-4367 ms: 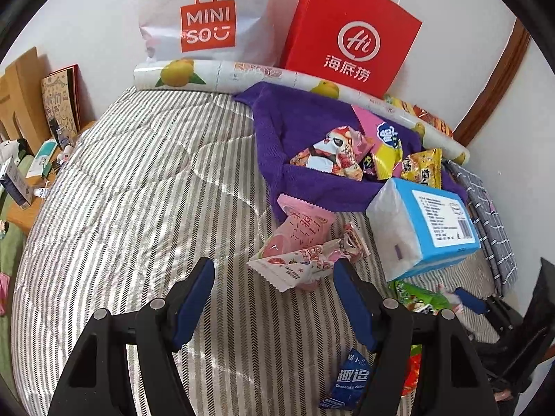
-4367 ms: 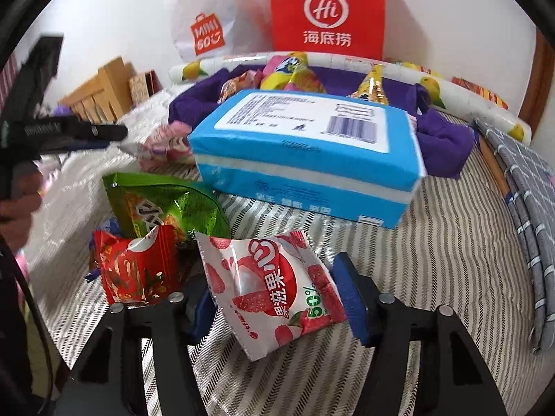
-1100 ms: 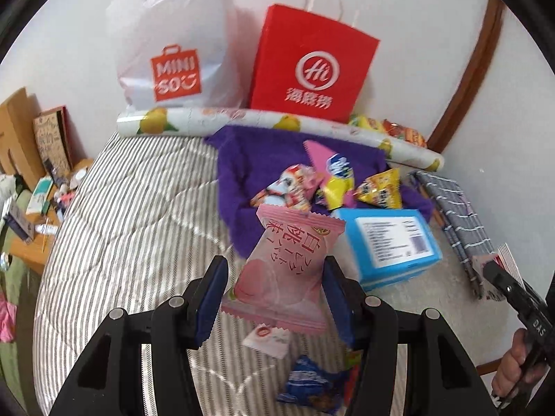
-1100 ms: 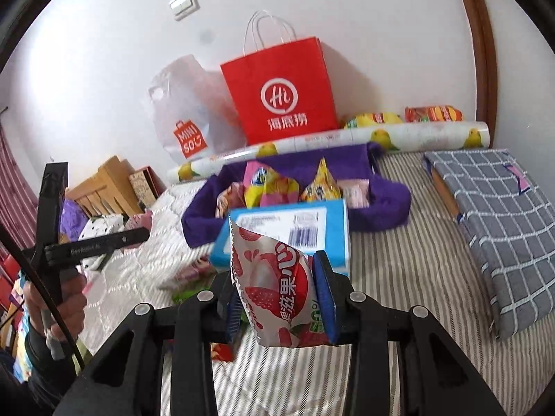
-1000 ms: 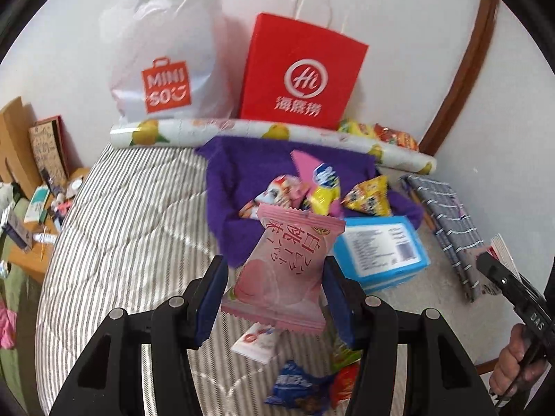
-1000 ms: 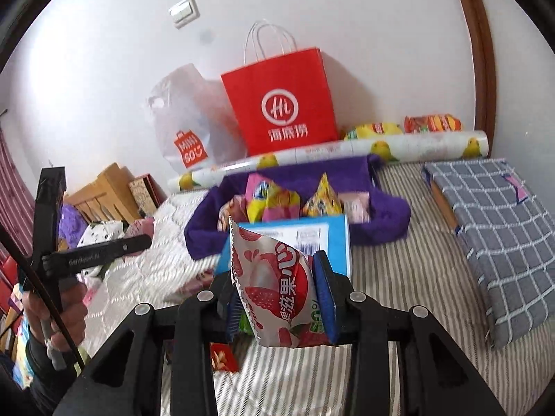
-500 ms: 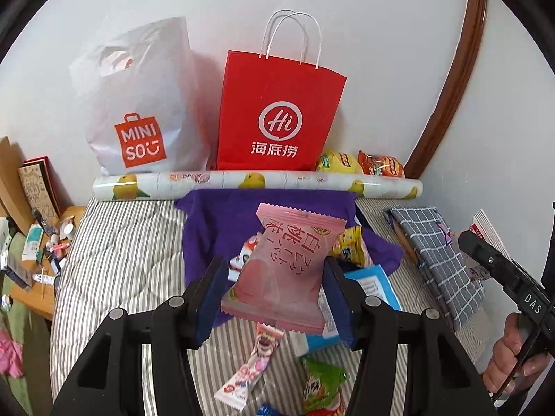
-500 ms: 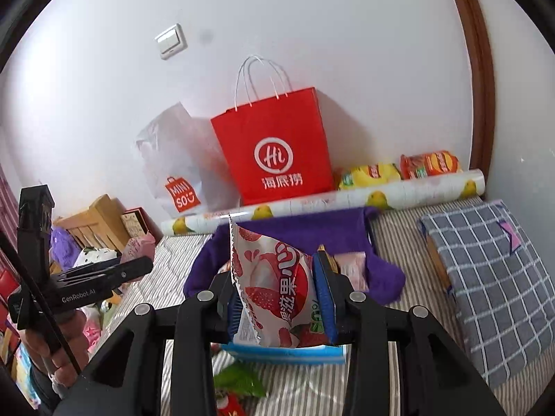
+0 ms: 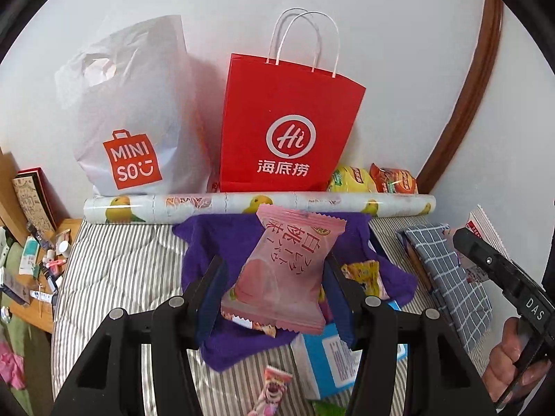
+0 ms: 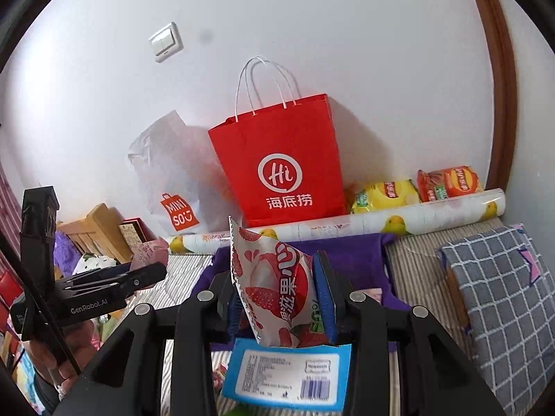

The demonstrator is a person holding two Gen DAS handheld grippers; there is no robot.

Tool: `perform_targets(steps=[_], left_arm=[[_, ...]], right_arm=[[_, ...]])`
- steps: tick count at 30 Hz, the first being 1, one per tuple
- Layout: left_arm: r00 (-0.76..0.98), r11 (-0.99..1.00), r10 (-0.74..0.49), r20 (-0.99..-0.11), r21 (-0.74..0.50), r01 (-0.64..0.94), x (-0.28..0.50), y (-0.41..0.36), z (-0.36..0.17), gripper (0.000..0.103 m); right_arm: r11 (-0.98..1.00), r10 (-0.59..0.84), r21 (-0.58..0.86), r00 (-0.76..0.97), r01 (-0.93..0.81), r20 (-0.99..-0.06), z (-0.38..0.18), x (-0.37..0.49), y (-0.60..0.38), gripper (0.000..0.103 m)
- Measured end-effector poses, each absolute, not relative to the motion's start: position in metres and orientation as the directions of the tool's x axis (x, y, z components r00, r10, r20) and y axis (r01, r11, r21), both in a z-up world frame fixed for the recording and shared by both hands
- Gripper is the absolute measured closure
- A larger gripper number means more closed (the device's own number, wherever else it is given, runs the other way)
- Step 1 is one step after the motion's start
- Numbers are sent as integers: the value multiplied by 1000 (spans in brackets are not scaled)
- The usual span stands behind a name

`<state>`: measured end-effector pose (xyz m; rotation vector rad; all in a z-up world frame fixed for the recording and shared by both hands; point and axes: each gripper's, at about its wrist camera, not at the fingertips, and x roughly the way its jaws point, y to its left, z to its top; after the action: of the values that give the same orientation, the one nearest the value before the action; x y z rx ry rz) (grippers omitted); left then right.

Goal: Organize snacks
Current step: 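Carry the candy bag and pink wafer packet in both grippers over the purple towel, then lower both packets onto the purple towel and open both grippers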

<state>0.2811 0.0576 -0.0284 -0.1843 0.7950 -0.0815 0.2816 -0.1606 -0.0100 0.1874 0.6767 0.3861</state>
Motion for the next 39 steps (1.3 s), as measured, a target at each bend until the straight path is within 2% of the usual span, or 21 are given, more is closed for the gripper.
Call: perform_targets(steps=[14, 19, 29, 32, 35, 39], left_arm=[[679, 973, -130, -723, -226, -55, 332, 86, -53, 50], [654, 972, -119, -747, -223, -77, 343, 89, -77, 50], [598, 969, -108, -794, -217, -114, 357, 93, -130, 50], [597, 964, -101, -796, -226, -139, 354, 99, -136, 50], [614, 974, -53, -787, -177, -142, 347, 96, -137, 50], [596, 970, -87, -798, -204, -132, 347, 96, -145, 50]], right_arm=[[905, 423, 318, 687, -284, -591, -36, 334, -143, 66], [909, 416, 299, 644, -290, -642, -67, 354, -129, 66], [890, 456, 348, 543, -295, -705, -123, 369, -123, 66], [877, 479, 373, 514, -302, -712, -131, 367, -121, 66], [874, 484, 380, 501, -302, -717, -137, 367, -120, 66], [879, 475, 372, 480, -299, -738, -145, 368, -117, 66]])
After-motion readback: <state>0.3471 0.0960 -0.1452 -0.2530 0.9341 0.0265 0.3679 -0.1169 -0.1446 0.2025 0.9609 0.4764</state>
